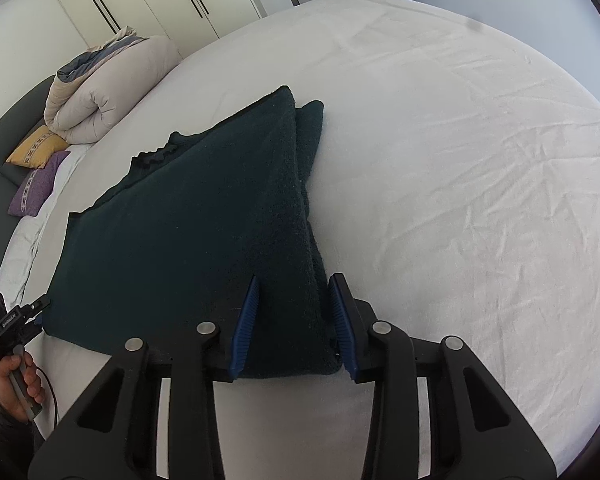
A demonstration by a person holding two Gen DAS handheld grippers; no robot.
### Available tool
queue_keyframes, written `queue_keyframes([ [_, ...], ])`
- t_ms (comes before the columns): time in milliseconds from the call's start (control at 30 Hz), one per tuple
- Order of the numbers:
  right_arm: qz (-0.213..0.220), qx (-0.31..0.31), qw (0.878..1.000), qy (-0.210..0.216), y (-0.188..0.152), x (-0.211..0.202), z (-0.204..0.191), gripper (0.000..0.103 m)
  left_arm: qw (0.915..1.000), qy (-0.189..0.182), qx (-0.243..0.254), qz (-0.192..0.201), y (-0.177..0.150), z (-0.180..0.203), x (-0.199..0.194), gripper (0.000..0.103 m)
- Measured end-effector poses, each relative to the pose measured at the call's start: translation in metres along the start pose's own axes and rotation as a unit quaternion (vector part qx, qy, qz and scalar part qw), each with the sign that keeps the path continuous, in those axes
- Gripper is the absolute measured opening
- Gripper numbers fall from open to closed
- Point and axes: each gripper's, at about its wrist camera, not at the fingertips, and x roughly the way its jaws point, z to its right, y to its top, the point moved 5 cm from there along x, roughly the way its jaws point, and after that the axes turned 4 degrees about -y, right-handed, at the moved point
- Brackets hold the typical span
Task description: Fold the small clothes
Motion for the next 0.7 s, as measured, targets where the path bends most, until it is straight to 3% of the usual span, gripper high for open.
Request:
queue_keyframes([
  [133,0.008,0.002,1.0,0.01,0.003,-0.007,0.003,0.033,1.0,0.004,0.005,-0.002,-0.001,0.001,-0.001,0.035],
  [300,0.001,-0.01,1.0,0.003,0.0,-0.006,0.006,0.016,0.9997,0.006,0.022,-0.006,0.0,0.008,0.001,0.017],
  [700,0.002,0.043,0.999,0.027,0.004,-0.016,0.018,0.013,0.9995,0.009,0.03,-0.006,0.0,0.011,0.001,0.016],
])
